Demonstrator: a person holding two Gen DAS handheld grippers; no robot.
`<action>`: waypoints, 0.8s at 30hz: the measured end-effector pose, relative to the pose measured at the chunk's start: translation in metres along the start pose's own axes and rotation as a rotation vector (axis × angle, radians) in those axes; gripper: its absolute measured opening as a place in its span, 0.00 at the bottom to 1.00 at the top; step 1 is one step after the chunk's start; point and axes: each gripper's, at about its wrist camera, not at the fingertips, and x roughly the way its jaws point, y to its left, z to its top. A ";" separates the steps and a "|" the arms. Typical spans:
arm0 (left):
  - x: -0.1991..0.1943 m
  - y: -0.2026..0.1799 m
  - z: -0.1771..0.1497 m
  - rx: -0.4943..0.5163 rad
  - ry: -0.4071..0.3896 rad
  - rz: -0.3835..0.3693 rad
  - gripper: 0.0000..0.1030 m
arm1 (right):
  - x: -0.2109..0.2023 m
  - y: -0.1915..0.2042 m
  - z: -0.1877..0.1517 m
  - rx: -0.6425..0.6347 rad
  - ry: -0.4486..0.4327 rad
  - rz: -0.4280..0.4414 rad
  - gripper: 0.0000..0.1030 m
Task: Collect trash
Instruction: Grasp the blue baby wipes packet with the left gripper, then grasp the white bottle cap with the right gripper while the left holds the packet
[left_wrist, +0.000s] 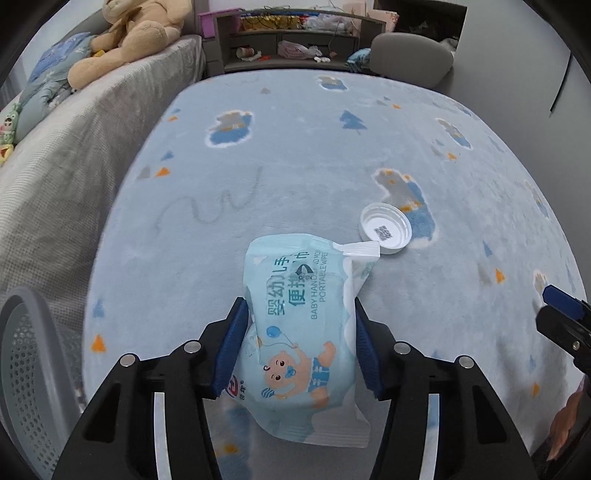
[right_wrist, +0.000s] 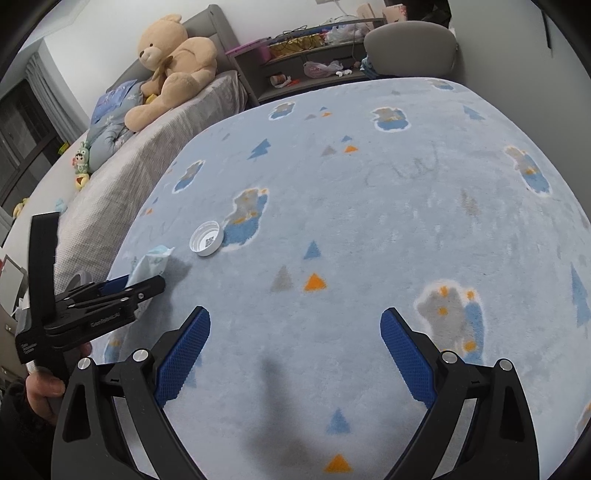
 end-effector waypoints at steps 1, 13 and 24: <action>-0.006 0.003 -0.001 -0.005 -0.016 0.008 0.52 | 0.003 0.006 0.002 -0.009 0.003 0.002 0.89; -0.043 0.060 -0.007 -0.137 -0.151 0.077 0.52 | 0.062 0.081 0.035 -0.169 0.024 0.000 0.89; -0.054 0.078 -0.011 -0.178 -0.195 0.088 0.52 | 0.109 0.106 0.046 -0.262 0.052 -0.147 0.76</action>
